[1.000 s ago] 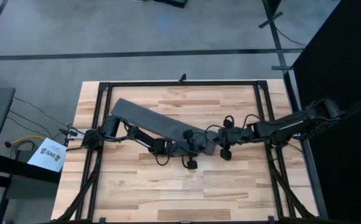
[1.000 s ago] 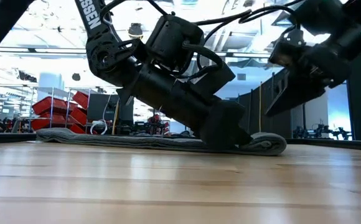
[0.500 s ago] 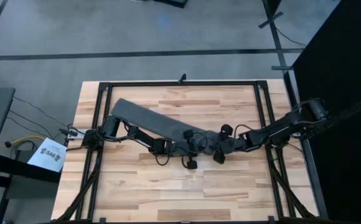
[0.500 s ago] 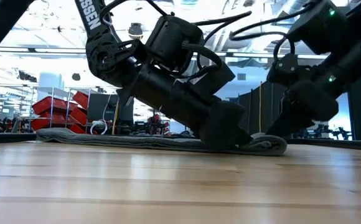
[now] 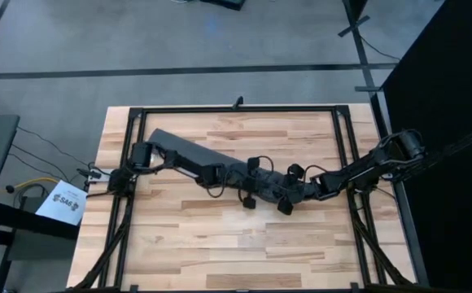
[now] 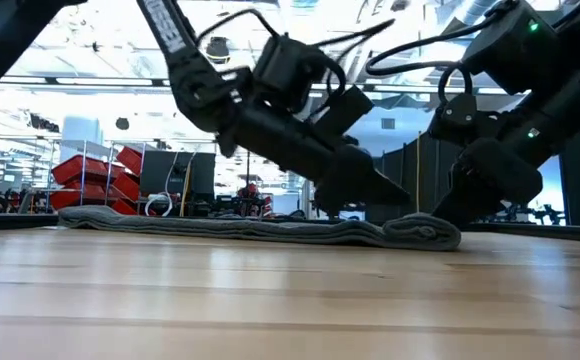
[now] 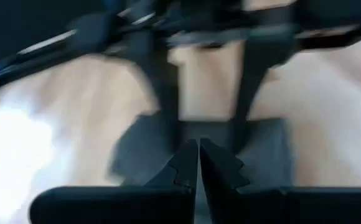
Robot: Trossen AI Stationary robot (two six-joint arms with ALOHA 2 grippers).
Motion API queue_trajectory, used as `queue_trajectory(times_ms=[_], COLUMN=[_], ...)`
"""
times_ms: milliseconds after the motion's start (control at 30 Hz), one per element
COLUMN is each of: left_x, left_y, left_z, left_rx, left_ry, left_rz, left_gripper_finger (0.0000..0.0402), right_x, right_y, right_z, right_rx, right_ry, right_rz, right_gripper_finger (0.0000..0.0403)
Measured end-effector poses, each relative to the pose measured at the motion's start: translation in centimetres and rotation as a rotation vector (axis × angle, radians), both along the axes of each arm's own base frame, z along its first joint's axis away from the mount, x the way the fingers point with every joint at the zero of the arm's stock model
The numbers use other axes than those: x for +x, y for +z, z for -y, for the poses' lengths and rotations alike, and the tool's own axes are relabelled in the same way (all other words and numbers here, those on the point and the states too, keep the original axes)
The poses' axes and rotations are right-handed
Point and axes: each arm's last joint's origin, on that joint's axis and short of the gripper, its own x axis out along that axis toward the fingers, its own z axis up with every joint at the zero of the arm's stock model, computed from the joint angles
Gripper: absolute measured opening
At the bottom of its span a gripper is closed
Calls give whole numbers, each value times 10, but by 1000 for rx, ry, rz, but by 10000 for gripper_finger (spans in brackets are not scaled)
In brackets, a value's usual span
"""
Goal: Roll towel
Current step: Roll the gray towel
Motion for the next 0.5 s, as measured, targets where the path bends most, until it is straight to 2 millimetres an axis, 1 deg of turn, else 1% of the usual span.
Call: queue_trajectory(times_ms=[67,133,233,300,400,500], left_x=[-1,2,-2,-2,-4,-4], left_y=[-3,-8,-19,-19,-20,-21], left_z=[-6,-13,-23,-29,-37,-38], left_rx=[-28,-31,-21,-20,-65,-65], left_ry=[-70,-118,-109,-101,-63,-46], left_rz=[-24,-35,-99,-121,-135,-140], left_gripper_finger=[6,6,6,6,6,6], right_x=[0,0,0,0,1,1], right_y=[0,0,0,0,0,0], right_z=[0,0,-1,-1,-1,-1], right_rx=[0,1,4,8,14,16], right_ry=[2,3,5,5,2,3], right_rz=[-1,-4,-2,8,18,19], right_gripper_finger=[189,189,189,189,189,189])
